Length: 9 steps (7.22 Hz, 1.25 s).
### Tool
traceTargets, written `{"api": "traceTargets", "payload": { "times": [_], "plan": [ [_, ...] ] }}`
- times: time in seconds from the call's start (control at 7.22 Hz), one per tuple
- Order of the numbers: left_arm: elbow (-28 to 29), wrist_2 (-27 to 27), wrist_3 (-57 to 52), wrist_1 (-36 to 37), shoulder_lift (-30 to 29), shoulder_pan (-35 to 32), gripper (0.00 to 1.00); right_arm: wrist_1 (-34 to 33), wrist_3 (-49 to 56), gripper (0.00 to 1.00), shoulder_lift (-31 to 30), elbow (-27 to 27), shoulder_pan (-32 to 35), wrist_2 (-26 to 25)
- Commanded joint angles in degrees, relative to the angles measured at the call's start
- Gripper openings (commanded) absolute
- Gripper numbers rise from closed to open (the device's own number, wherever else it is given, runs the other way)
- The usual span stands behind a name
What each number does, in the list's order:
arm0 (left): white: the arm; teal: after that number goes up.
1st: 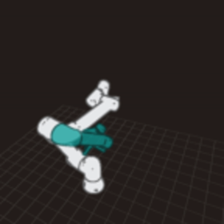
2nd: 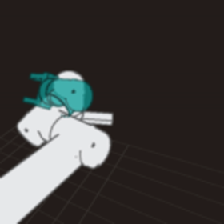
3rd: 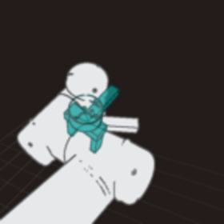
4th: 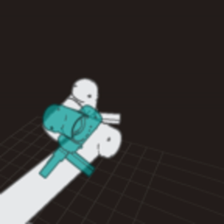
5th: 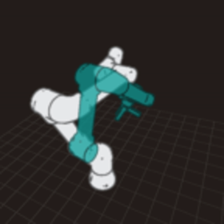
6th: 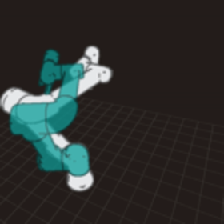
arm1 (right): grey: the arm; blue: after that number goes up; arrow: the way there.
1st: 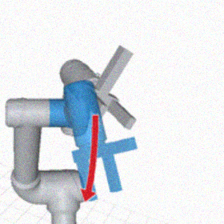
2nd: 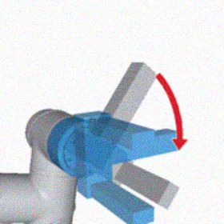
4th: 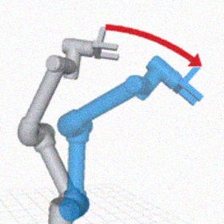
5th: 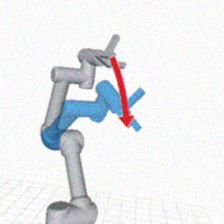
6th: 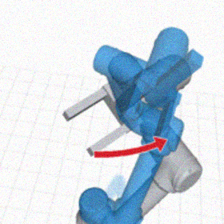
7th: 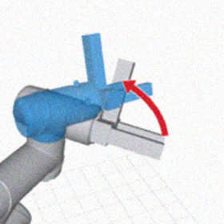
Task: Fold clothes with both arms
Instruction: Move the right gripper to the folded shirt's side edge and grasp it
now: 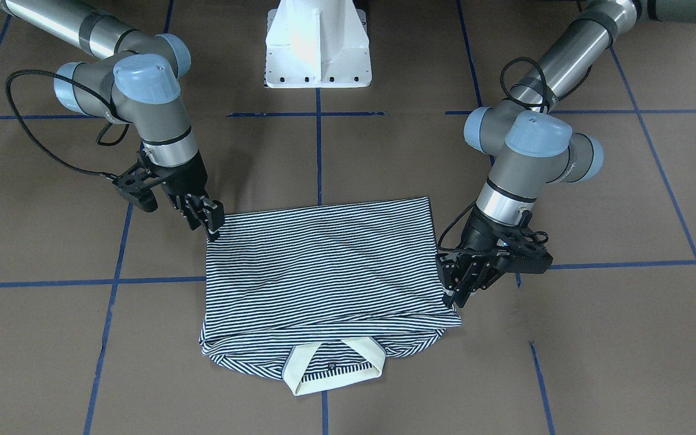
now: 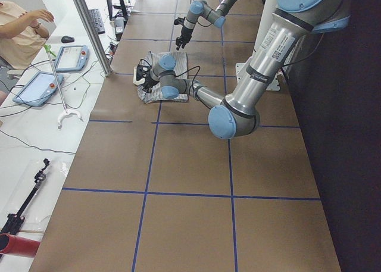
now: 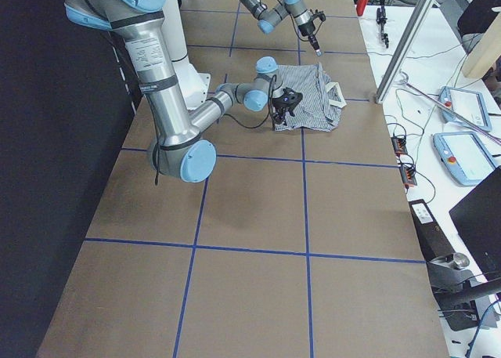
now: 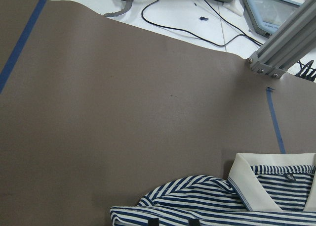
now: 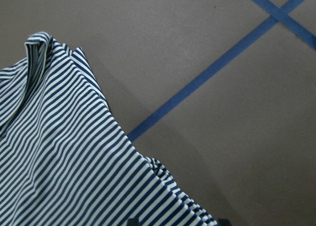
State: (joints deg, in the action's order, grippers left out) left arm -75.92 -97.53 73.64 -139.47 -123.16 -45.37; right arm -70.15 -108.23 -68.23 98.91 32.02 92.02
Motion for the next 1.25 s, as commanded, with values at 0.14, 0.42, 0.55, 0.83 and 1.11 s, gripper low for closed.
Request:
{"api": "traceTargets", "payload": {
  "times": [0.14,0.42,0.55,0.83,1.11],
  "plan": [
    [-0.02,-0.03,0.19,-0.02,0.20,0.02,0.32,-0.08,0.12,0.61,0.72,-2.30,-1.17,-1.14],
    [-0.20,-0.03,0.28,-0.02,0.64,-0.07,0.32,-0.16,0.13,0.60,1.17,-3.20,-1.17,-1.23],
    [-0.20,-0.03,0.28,-0.02,0.73,-0.07,0.32,-0.16,0.13,0.60,1.17,-3.20,-1.17,-1.32],
    [-0.20,-0.03,0.37,-0.10,0.73,-0.07,0.32,-0.60,0.22,0.60,0.99,-3.37,-1.08,-1.32],
    [-0.20,-0.03,0.37,-0.10,0.91,-0.07,0.32,-0.78,0.57,0.60,1.08,-3.37,-1.17,-1.41]
  ]
}}
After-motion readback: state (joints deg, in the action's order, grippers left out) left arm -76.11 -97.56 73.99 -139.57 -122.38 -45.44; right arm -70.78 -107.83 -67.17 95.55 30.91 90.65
